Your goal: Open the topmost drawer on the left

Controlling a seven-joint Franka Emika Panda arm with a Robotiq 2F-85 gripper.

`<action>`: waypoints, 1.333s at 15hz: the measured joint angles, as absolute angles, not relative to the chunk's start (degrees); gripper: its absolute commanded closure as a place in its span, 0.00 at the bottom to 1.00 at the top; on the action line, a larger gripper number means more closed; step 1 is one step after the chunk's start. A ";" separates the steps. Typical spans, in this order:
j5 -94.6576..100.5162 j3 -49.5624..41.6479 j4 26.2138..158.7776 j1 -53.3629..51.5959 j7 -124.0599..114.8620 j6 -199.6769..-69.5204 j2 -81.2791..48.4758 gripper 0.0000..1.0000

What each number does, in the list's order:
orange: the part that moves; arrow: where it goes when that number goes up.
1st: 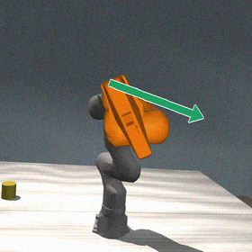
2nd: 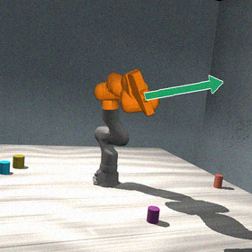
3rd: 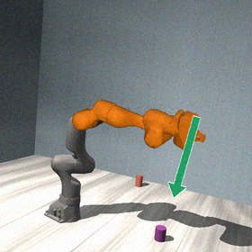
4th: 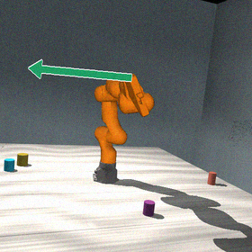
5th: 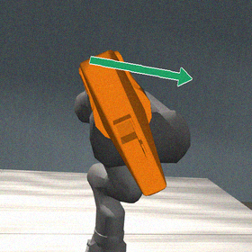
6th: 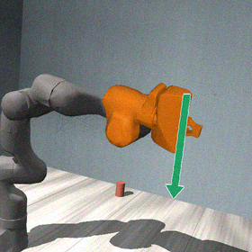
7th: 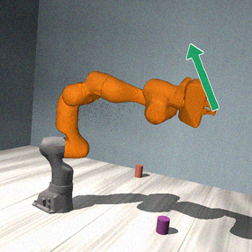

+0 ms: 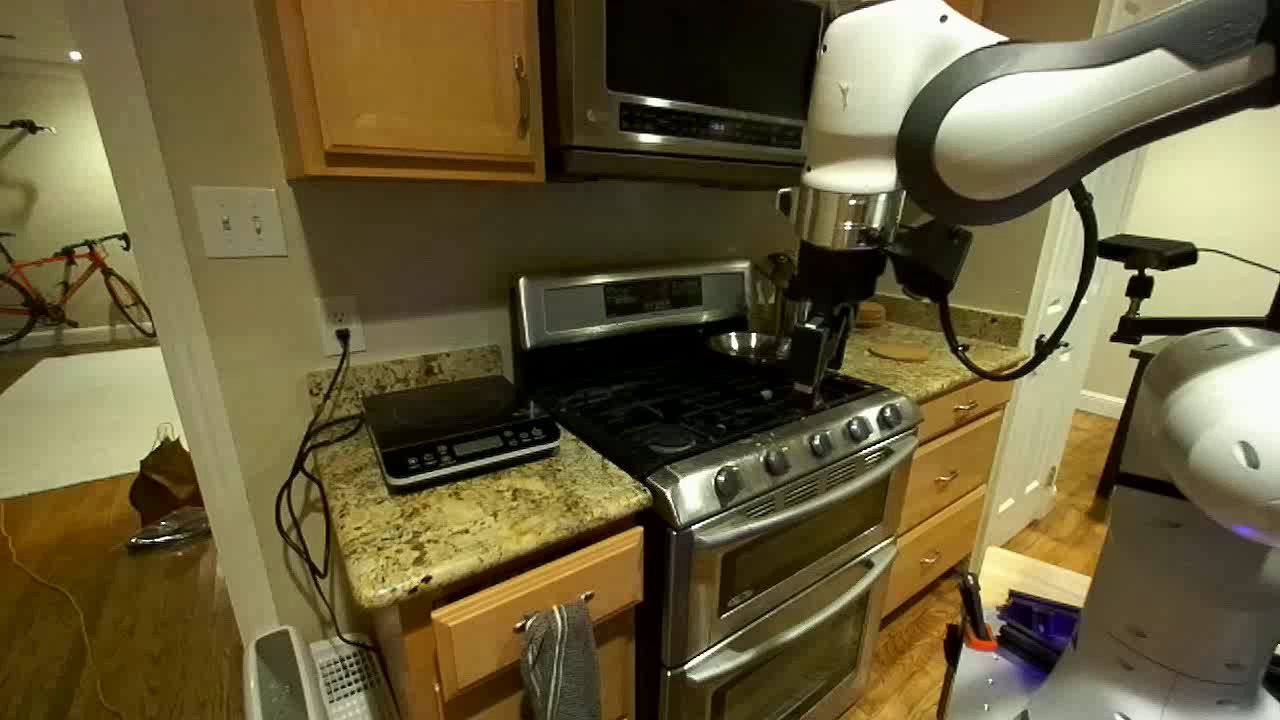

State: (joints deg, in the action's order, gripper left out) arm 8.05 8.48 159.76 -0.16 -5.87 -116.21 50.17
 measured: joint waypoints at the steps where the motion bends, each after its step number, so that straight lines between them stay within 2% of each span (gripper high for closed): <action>1: 8.05 8.48 159.77 -0.16 -5.87 -116.18 50.13 0.00; 11: 8.44 8.60 159.65 -0.30 -5.59 -116.31 48.00 0.00; 14: 8.80 8.67 158.82 -0.40 -5.20 -118.14 42.91 0.00; 20: 12.01 9.80 156.27 -0.77 -5.09 -130.90 27.54 0.00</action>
